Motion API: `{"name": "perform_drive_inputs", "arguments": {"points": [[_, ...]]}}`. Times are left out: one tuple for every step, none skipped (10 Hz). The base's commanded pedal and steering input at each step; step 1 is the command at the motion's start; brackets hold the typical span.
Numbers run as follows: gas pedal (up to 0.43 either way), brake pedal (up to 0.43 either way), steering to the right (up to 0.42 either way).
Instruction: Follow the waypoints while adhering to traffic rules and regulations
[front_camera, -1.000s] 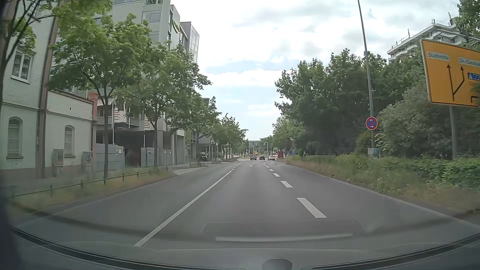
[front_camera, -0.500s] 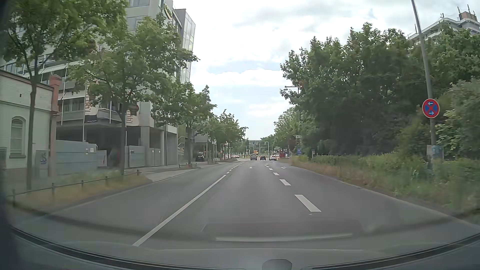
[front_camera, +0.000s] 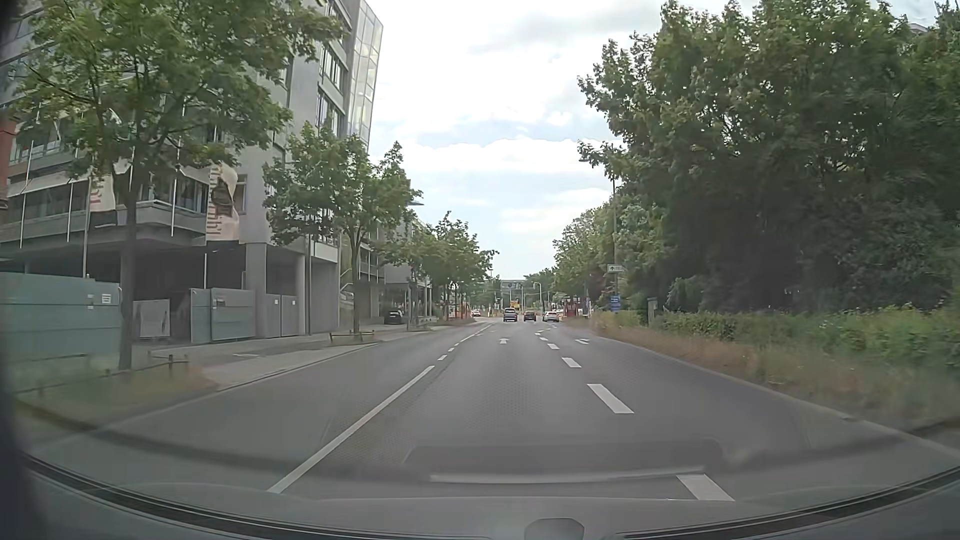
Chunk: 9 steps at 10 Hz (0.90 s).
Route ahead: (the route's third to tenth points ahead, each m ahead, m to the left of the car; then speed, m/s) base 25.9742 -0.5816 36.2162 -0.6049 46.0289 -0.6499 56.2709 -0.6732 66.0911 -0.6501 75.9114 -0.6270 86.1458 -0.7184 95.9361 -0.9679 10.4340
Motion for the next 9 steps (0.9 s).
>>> {"name": "perform_drive_inputs", "arguments": {"points": [[0.000,0.159,-0.004],[0.000,0.152,-0.002],[0.000,0.152,-0.001],[0.000,0.122,-0.001],[0.000,0.098,-0.001],[0.000,0.098,-0.001],[0.000,0.098,-0.001],[0.000,0.098,0.000],[0.000,0.104,0.000]]}}
